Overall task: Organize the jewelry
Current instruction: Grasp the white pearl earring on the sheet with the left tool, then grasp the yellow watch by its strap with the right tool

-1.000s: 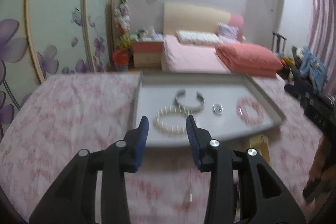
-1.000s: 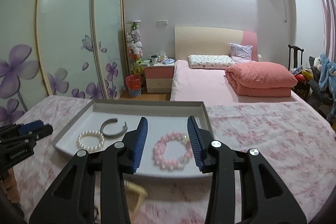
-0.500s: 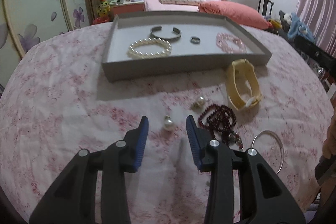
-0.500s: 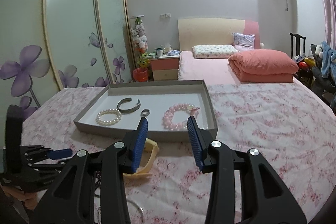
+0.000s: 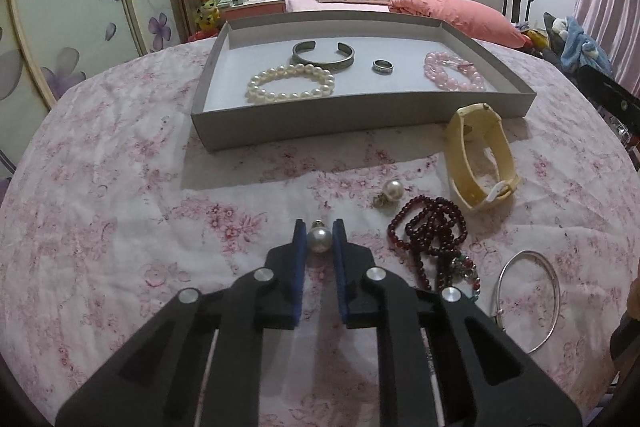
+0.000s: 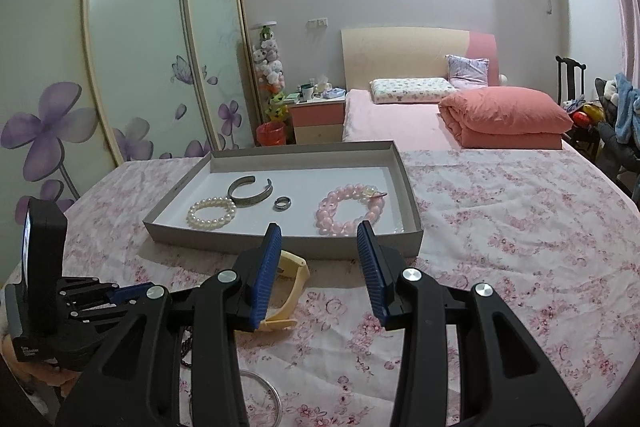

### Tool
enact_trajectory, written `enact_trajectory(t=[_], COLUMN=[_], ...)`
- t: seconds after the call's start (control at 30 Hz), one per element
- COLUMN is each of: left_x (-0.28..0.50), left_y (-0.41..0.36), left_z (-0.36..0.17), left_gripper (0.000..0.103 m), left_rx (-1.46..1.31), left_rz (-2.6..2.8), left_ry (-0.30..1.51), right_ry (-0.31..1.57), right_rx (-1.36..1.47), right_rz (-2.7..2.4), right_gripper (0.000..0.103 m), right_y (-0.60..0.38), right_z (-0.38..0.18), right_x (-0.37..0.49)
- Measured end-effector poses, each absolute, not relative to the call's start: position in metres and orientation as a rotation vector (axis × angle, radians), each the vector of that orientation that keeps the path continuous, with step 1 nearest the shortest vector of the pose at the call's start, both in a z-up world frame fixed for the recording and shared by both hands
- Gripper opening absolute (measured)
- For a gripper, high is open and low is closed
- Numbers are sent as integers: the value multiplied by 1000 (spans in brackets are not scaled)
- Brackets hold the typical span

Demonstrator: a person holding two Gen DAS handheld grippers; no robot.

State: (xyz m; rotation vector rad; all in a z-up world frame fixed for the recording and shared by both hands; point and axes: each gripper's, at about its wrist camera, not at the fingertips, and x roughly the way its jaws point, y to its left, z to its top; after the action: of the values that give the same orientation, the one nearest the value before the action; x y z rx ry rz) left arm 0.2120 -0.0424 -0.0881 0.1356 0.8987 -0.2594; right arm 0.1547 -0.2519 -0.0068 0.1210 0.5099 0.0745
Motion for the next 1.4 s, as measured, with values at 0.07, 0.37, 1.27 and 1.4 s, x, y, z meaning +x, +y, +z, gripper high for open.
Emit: enact_trajectory(t=[0.07,0.37,1.27,1.4], left_x=[214,223,222,220], left_y=[-37,3,18,18], left_z=[-87,-71,-57,-55], left_gripper=[14,14,14,14], left_rx=[126,45,7,9], left_rz=[-246,-142,-135,-138], left_ry=[900,865,832,825], right_ry=[527,643,928,927], right_rx=[120,81,28,56], right_rz=[81,105,46,78], right_gripper=[41,70,57,39], right_y=[-250,-218,-195,-202], right_z=[-9,-26,-64,-64], right_x=[157,181,223,220])
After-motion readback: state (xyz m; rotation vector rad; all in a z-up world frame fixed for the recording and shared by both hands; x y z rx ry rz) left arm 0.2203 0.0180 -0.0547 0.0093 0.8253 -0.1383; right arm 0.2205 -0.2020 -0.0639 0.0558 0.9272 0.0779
